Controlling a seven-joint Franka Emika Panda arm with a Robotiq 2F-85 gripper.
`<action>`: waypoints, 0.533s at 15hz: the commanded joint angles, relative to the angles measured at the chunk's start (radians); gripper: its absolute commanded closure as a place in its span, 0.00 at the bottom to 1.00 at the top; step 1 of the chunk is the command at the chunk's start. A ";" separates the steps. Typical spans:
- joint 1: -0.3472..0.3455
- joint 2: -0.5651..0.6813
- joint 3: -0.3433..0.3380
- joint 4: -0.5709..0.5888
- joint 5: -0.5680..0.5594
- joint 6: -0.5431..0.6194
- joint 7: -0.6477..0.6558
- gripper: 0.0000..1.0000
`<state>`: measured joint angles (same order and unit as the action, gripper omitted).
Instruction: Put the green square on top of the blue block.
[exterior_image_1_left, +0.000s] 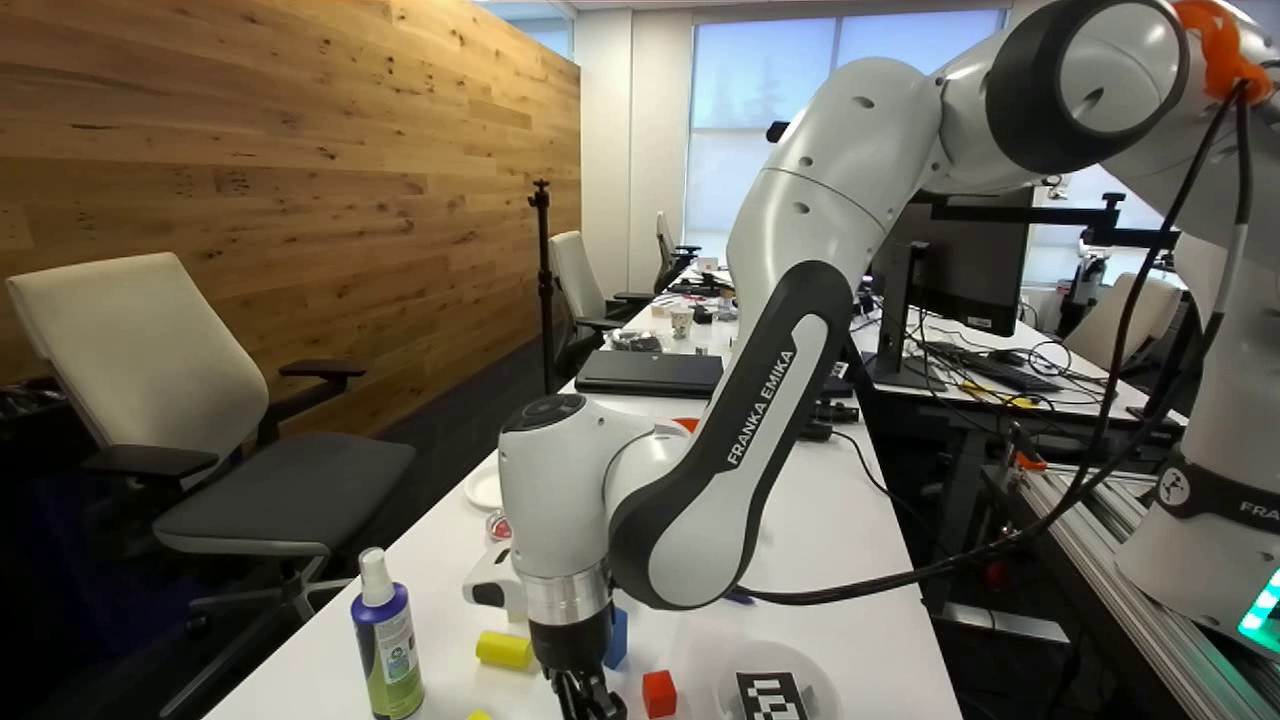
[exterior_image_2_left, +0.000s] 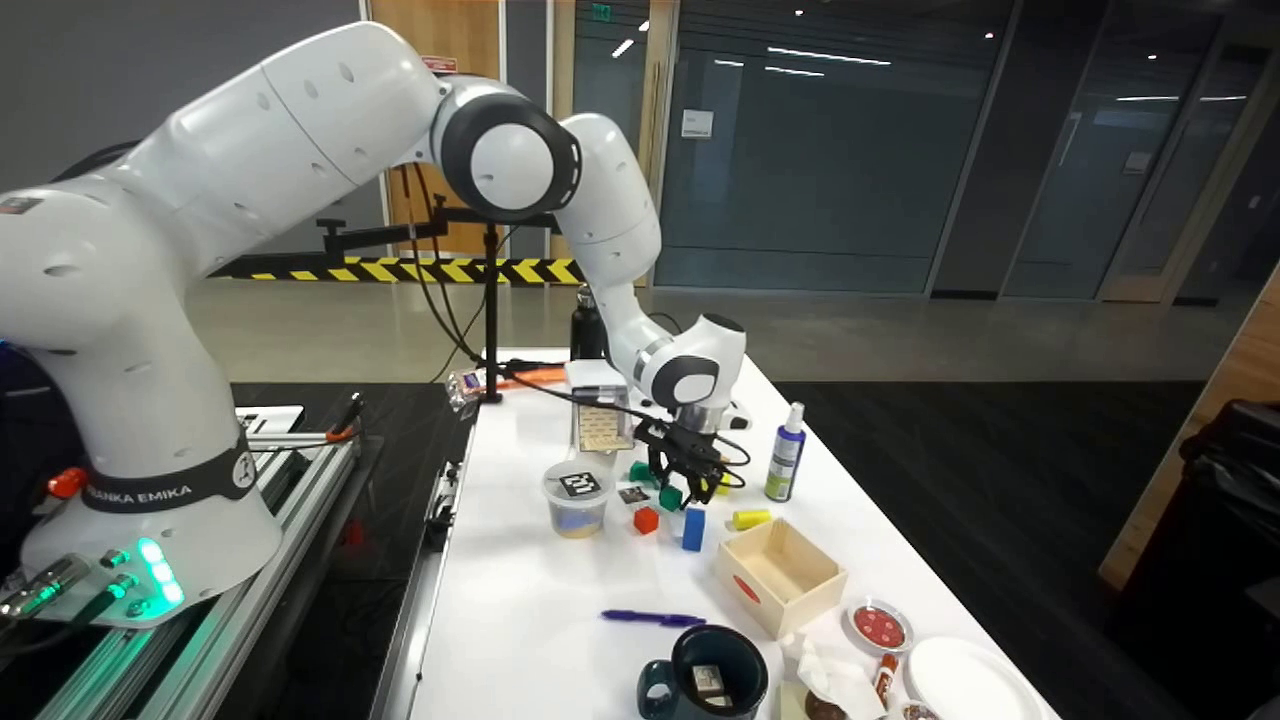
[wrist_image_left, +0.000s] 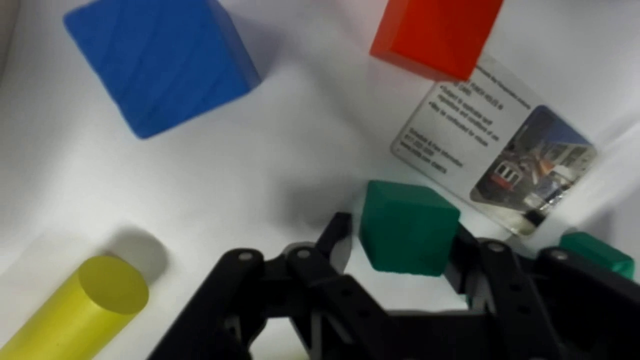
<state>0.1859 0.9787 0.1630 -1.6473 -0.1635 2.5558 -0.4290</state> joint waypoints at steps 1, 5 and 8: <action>-0.004 -0.010 0.000 -0.023 -0.022 0.000 0.033 0.85; -0.002 -0.020 -0.002 -0.023 -0.023 -0.013 0.036 0.89; -0.012 -0.035 0.013 -0.028 -0.011 -0.039 0.028 0.91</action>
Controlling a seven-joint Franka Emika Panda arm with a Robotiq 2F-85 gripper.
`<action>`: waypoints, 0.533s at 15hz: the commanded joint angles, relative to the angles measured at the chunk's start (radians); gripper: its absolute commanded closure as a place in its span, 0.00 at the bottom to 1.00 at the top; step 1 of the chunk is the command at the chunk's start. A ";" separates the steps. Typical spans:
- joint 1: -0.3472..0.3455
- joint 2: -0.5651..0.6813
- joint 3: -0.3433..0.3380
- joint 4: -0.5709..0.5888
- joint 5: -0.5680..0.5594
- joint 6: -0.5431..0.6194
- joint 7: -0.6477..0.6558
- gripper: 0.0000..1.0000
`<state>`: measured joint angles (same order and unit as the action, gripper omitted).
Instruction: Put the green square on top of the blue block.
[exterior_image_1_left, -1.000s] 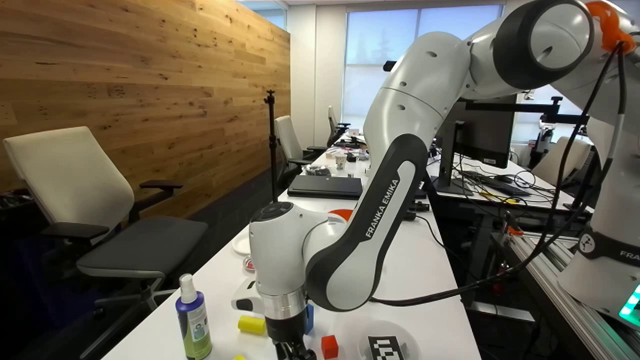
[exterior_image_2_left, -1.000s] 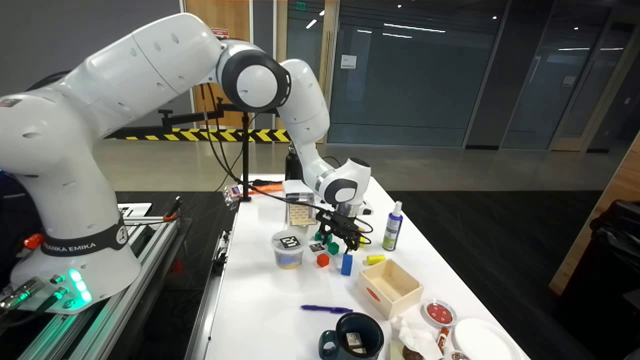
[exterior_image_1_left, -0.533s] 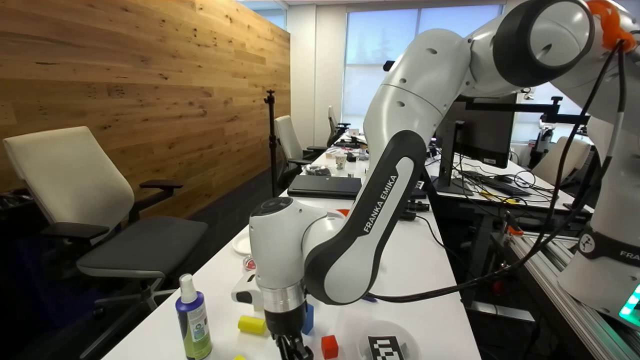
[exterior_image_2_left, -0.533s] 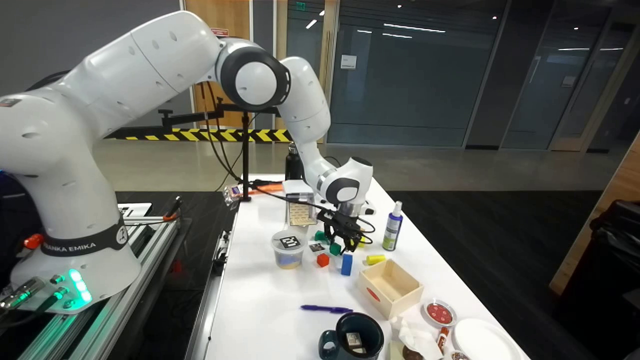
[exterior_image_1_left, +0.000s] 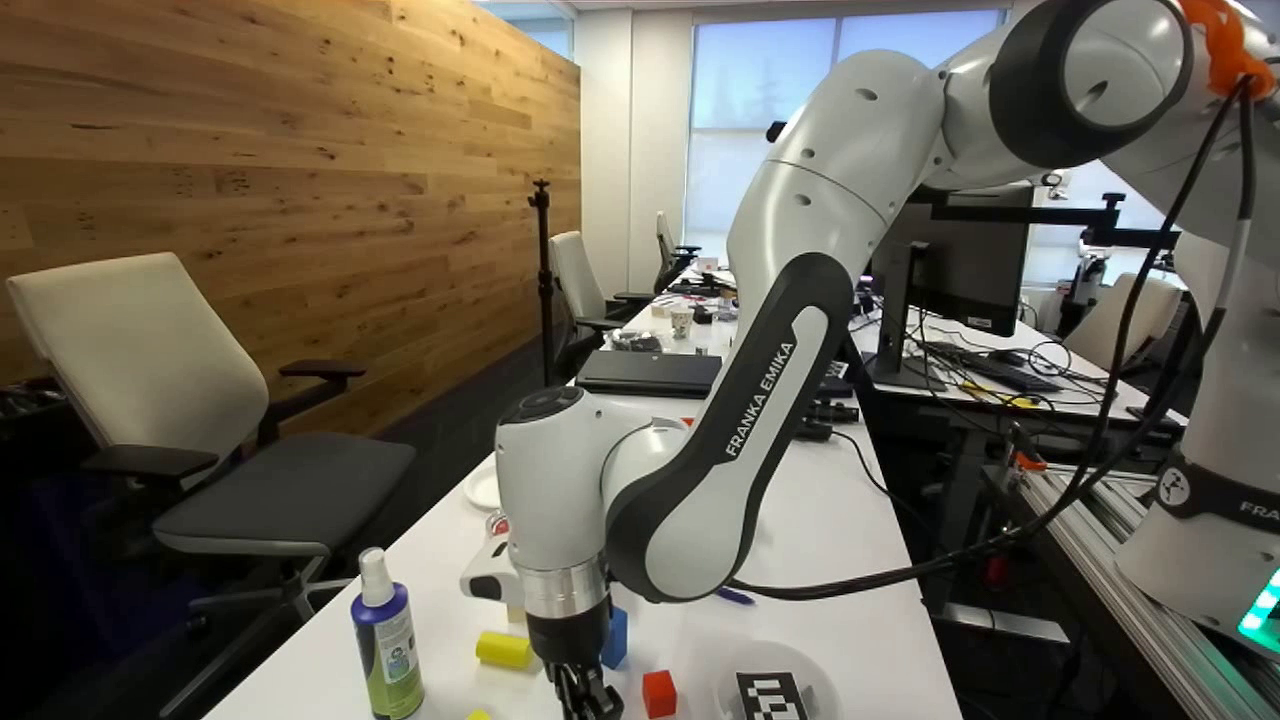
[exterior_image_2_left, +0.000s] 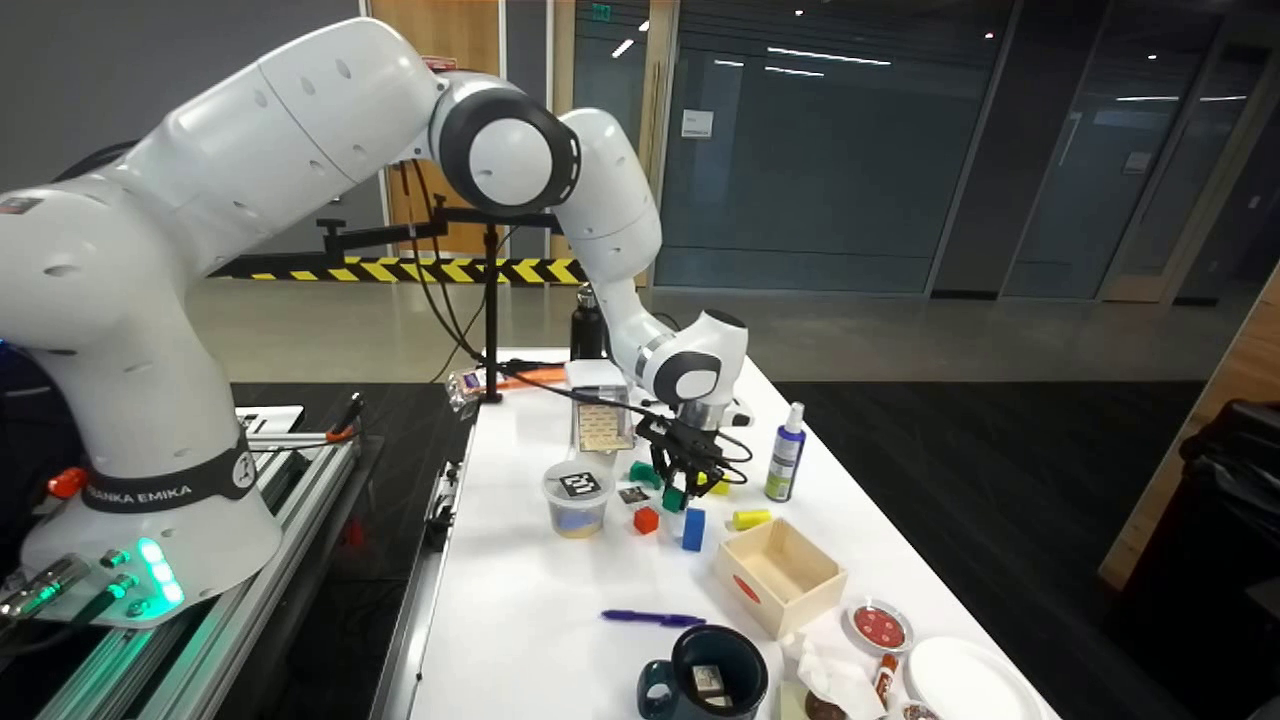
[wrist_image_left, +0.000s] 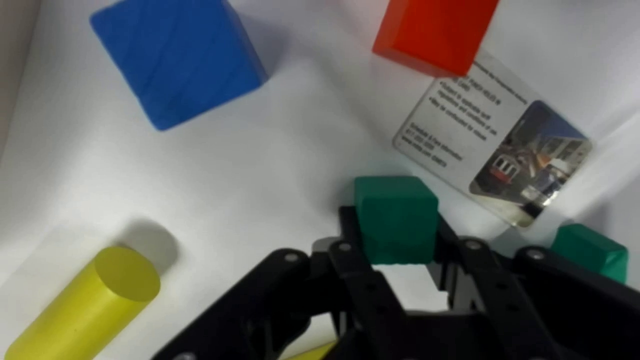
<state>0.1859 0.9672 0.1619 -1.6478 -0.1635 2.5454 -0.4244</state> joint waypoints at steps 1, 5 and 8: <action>-0.009 -0.028 0.012 -0.027 -0.011 -0.041 0.027 0.91; -0.001 -0.039 0.011 -0.017 -0.017 -0.084 0.028 0.91; 0.008 -0.062 0.005 -0.013 -0.022 -0.128 0.034 0.91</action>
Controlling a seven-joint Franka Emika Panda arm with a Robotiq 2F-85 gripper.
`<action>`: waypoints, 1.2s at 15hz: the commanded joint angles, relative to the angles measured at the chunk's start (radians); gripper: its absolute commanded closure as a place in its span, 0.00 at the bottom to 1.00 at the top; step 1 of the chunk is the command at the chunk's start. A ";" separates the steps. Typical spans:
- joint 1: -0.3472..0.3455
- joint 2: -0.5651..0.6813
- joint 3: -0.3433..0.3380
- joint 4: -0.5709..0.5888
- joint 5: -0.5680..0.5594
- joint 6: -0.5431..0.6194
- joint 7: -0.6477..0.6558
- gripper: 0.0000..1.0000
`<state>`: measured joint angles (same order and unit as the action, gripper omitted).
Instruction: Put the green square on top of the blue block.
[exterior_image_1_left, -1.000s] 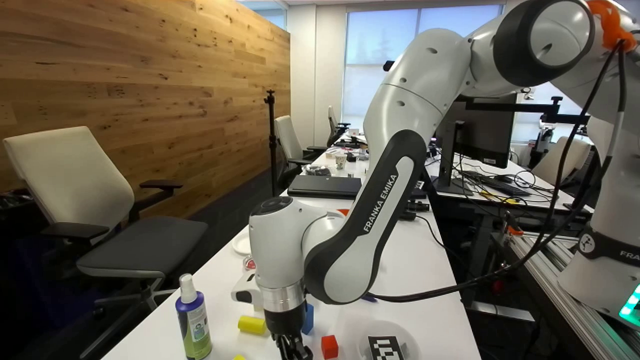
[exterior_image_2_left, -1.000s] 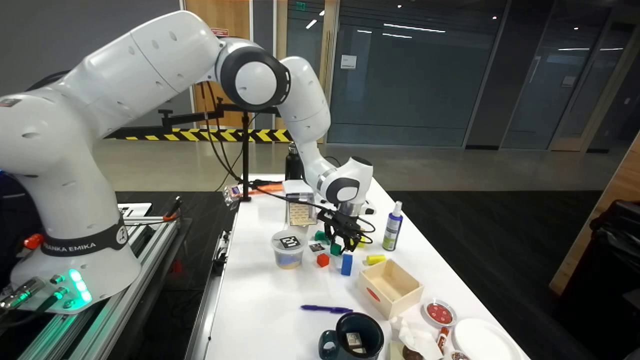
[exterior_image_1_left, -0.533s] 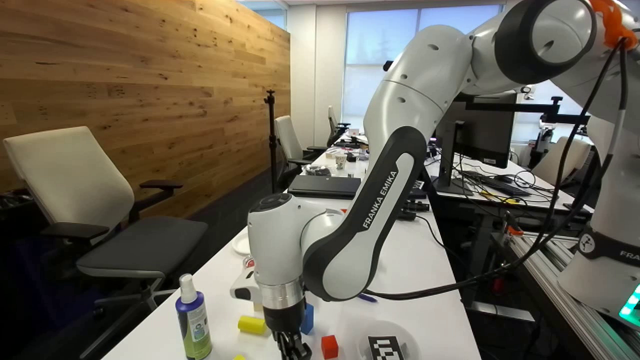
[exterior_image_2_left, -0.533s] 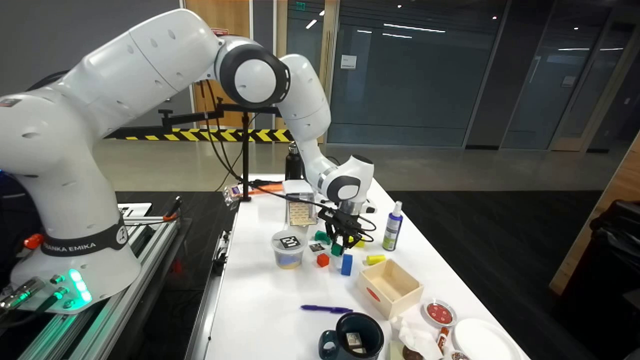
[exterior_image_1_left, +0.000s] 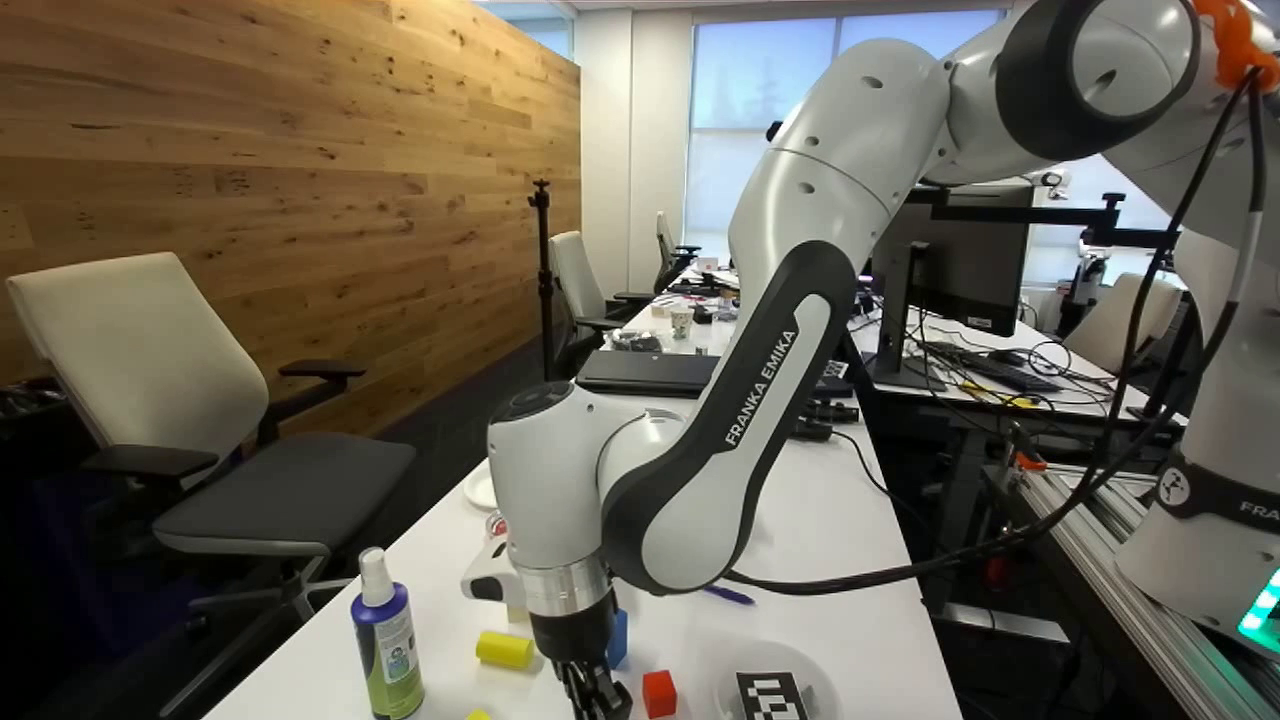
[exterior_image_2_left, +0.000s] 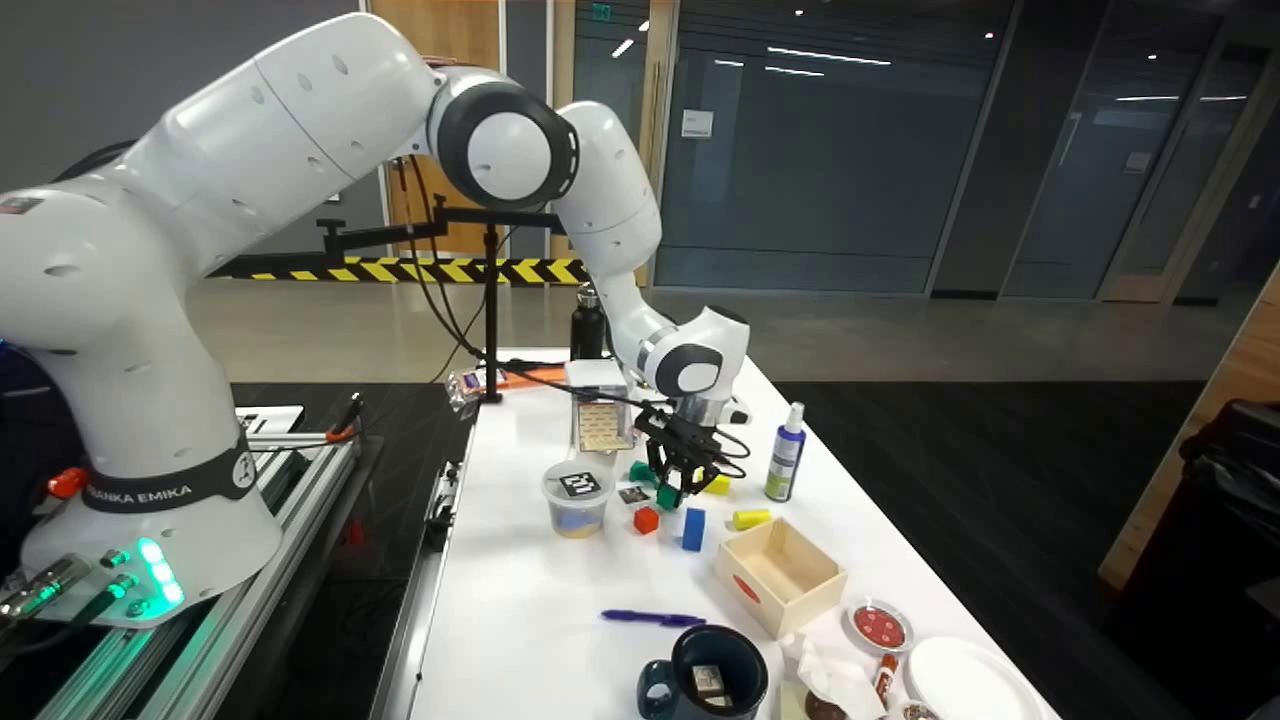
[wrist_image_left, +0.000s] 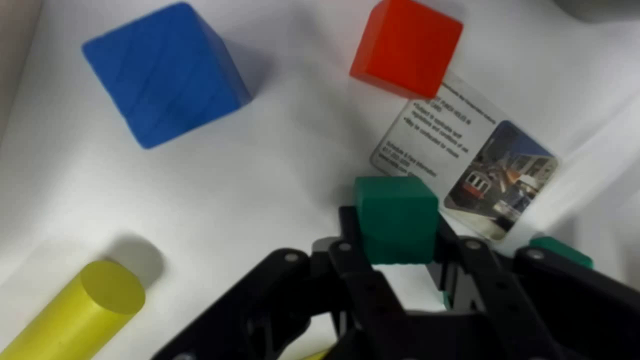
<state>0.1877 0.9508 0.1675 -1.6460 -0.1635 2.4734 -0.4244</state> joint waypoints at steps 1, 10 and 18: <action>0.007 -0.058 -0.001 -0.013 -0.023 -0.071 0.033 0.91; -0.006 -0.124 -0.003 -0.007 -0.018 -0.134 0.023 0.91; -0.055 -0.146 -0.003 -0.066 -0.005 -0.041 0.017 0.91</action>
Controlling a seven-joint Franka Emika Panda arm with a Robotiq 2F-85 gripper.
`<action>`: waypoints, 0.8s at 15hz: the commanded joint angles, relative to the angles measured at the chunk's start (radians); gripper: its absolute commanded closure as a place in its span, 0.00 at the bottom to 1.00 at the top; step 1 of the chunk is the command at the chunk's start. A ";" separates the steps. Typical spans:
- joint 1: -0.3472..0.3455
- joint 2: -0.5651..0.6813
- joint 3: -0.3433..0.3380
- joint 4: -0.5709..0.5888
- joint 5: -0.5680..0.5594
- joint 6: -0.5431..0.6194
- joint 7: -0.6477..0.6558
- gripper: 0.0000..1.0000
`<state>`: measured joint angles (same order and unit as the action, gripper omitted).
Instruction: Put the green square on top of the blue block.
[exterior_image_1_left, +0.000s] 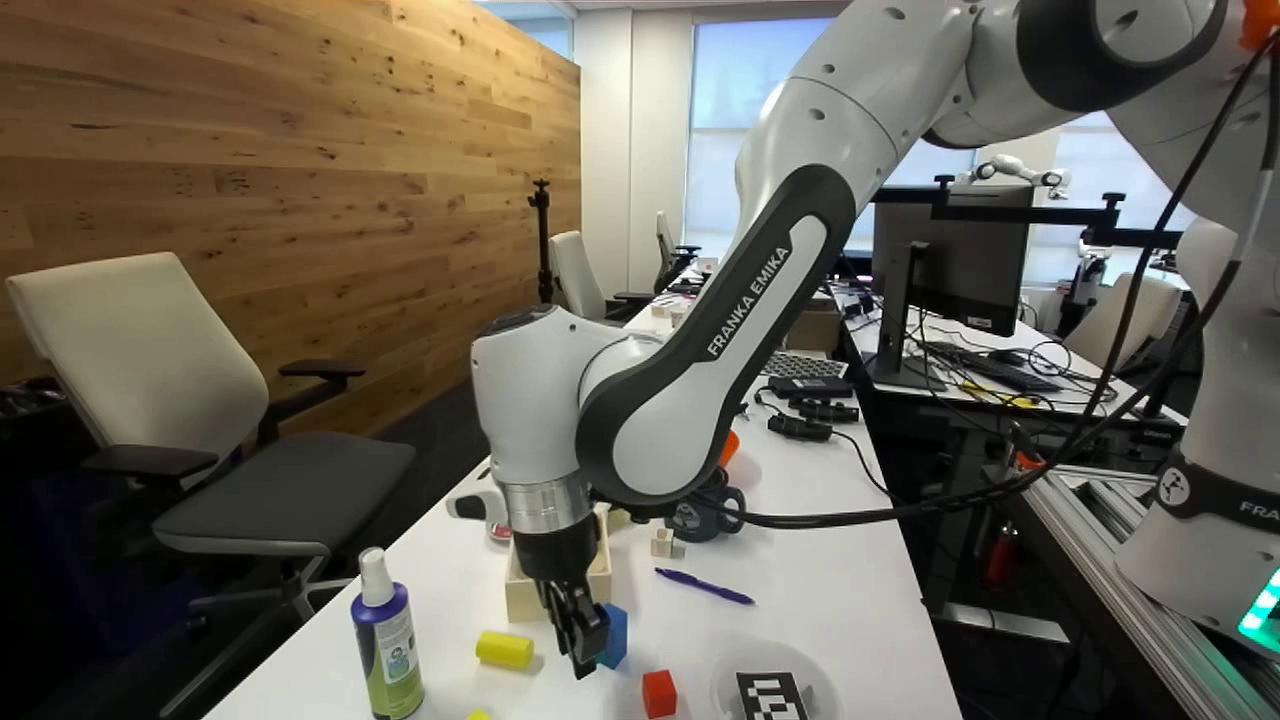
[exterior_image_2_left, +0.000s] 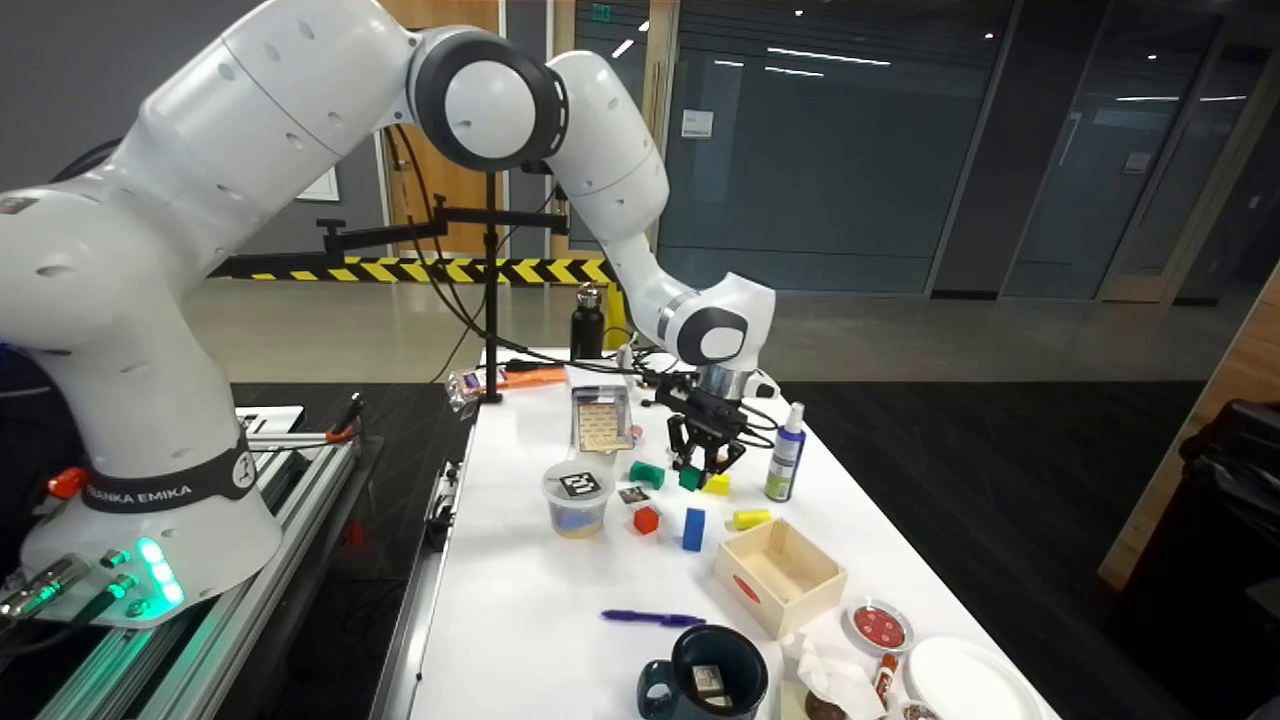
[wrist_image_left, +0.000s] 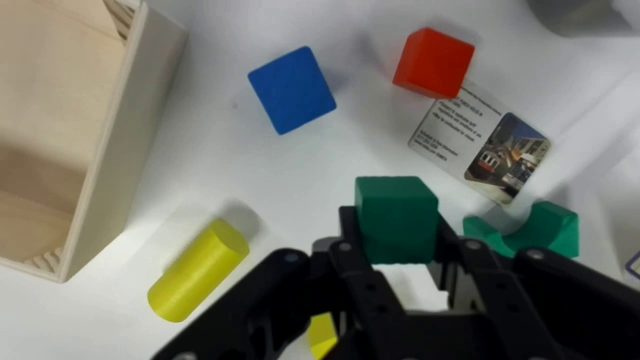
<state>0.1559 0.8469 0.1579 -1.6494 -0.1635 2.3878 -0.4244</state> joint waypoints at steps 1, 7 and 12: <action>-0.028 -0.045 0.006 -0.070 -0.005 0.058 0.019 0.91; -0.033 -0.083 -0.009 -0.144 -0.012 0.128 0.053 0.91; -0.015 -0.142 -0.029 -0.210 -0.022 0.142 0.100 0.91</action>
<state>0.1319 0.7766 0.1396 -1.7720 -0.1635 2.5035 -0.3768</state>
